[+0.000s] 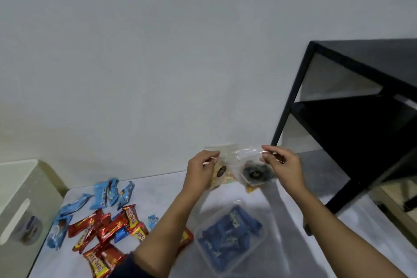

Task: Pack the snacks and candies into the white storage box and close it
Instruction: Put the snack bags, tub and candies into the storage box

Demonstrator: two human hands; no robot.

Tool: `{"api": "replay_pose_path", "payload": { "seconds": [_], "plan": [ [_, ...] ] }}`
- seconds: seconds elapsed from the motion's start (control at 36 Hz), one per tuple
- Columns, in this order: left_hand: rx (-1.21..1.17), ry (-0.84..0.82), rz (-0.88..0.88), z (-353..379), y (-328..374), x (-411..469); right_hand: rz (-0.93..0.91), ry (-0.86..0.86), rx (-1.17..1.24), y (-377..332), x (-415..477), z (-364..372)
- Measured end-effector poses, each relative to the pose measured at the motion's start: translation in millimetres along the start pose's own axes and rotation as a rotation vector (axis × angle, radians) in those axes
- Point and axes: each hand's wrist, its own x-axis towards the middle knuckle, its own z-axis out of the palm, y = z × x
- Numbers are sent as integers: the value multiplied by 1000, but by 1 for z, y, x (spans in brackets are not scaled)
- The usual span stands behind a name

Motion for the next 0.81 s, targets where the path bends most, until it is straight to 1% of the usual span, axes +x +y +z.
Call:
{"api": "replay_pose_path", "payload": {
  "seconds": [0.08, 0.17, 0.25, 0.33, 0.47, 0.61, 0.81],
  "plan": [
    [21, 9, 101, -38, 26, -2, -61, 73, 48, -41, -15, 2],
    [-14, 41, 180, -81, 53, -14, -135, 115, 77, -83, -36, 14],
    [-66, 85, 215, -122, 71, -31, -180, 121, 95, -118, -62, 36],
    [-84, 135, 230, -163, 80, -52, -176, 94, 133, -146, -89, 66],
    [-85, 248, 197, -235, 79, -78, -141, -9, 237, -181, -116, 129],
    [-73, 431, 153, -314, 74, -89, -168, -181, 352, -216, -119, 207],
    [-47, 630, 114, -421, 65, -105, -235, -408, 369, -260, -118, 311]
  ]
}}
